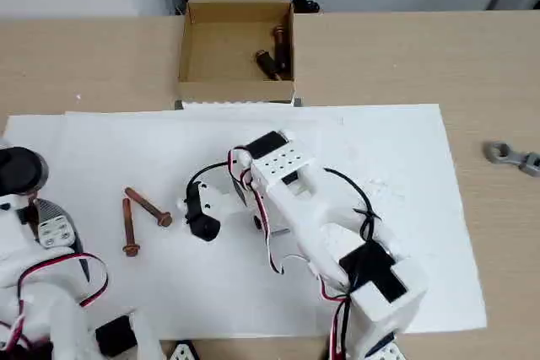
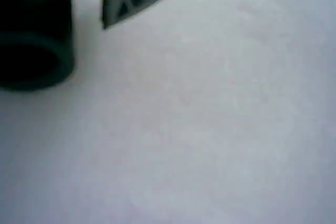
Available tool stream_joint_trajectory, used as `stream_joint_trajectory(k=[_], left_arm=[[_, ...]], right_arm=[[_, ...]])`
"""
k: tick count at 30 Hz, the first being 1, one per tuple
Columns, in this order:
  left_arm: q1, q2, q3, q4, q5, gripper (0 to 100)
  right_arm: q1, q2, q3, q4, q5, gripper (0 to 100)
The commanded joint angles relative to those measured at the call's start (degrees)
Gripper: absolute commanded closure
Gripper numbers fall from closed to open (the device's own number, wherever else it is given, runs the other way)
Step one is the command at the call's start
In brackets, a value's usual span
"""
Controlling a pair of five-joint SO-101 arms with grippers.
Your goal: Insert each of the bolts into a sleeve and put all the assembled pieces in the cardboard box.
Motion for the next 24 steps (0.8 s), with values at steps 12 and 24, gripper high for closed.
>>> stream_joint_trajectory(k=[12,24], left_arm=[[-0.2,-0.2,0.1,0.9,-0.4,100],[-0.2,-0.2,0.1,0.9,-0.5,100]], right_arm=[[-1.8,0.7,0.3,-5.3,-5.4,92.2],[-1.8,0.2,0.0,-6.5,-10.2,99.6]])
